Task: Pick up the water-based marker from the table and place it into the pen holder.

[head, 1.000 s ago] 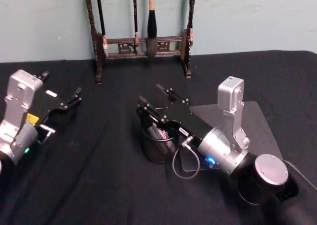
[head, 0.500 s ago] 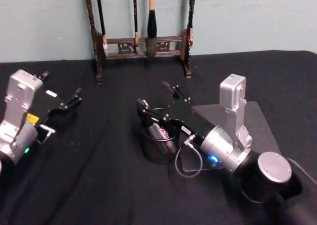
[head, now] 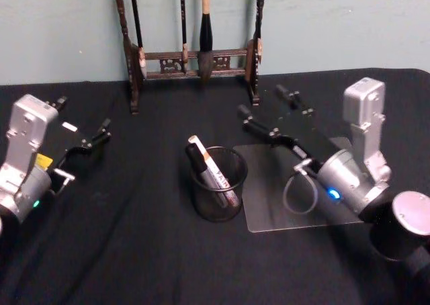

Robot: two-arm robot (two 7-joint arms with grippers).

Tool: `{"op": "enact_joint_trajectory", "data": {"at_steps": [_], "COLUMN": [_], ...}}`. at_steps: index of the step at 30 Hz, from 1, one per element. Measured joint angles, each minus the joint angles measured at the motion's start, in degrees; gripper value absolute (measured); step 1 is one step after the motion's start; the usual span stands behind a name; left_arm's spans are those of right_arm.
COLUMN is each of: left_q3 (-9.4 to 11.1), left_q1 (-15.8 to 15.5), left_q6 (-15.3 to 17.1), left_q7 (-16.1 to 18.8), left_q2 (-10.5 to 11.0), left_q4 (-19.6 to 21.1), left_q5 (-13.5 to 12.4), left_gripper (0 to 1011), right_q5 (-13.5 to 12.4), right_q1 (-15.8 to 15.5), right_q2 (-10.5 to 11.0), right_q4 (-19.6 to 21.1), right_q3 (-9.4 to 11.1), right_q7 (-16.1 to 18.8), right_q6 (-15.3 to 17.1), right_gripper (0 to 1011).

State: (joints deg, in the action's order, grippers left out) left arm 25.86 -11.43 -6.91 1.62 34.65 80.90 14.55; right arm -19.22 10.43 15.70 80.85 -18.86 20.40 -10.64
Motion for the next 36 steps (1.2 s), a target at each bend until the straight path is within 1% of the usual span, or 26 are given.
{"op": "enact_joint_trajectory", "data": {"at_steps": [2,4,5,7,9,12,14,15,19,22,26,36], "left_q3": [0.0,0.0,0.0,0.0,0.0,0.0,0.0,0.0,0.0,0.0,0.0,0.0], "left_q1": [0.0,0.0,0.0,0.0,0.0,0.0,0.0,0.0,0.0,0.0,0.0,0.0], "left_q6": [0.0,0.0,0.0,0.0,0.0,0.0,0.0,0.0,0.0,0.0,0.0,0.0], "left_q7": [0.0,0.0,0.0,0.0,0.0,0.0,0.0,0.0,0.0,0.0,0.0,0.0], "left_q2": [0.0,0.0,0.0,0.0,0.0,0.0,0.0,0.0,0.0,0.0,0.0,0.0], "left_q4": [0.0,0.0,0.0,0.0,0.0,0.0,0.0,0.0,0.0,0.0,0.0,0.0], "left_q5": [0.0,0.0,0.0,0.0,0.0,0.0,0.0,0.0,0.0,0.0,0.0,0.0], "left_gripper": [1001,1001,1001,1001,1001,1001,1001,1001,1001,1001,1001,1001], "right_q5": [0.6,2.0,3.1,4.4,5.6,8.6,9.6,10.6,12.5,13.3,14.3,14.2], "right_q1": [-0.3,-0.8,-1.0,-1.3,-1.5,-1.9,-2.0,-2.1,-2.2,-2.3,-2.2,-2.1], "right_q2": [0.5,1.1,1.6,2.0,2.4,2.9,3.0,3.0,2.9,2.7,1.9,1.9], "right_q4": [0.2,0.3,0.3,0.1,-0.2,-1.4,-1.9,-2.4,-3.2,-3.6,-4.8,-4.7], "right_q3": [0.9,2.0,2.5,3.0,3.3,3.8,3.9,3.9,4.0,4.1,4.4,4.3], "right_q7": [-0.9,-2.3,-3.2,-4.2,-5.0,-6.8,-7.4,-7.8,-8.6,-8.8,-9.1,-9.0], "right_q6": [0.1,0.3,0.3,0.3,0.1,-0.2,-0.4,-0.6,-0.7,-0.8,-1.3,-1.4], "right_gripper": [1002,1002,1000,1002,1000,1002,1000,1000,1002,1000,1002,1000]}}
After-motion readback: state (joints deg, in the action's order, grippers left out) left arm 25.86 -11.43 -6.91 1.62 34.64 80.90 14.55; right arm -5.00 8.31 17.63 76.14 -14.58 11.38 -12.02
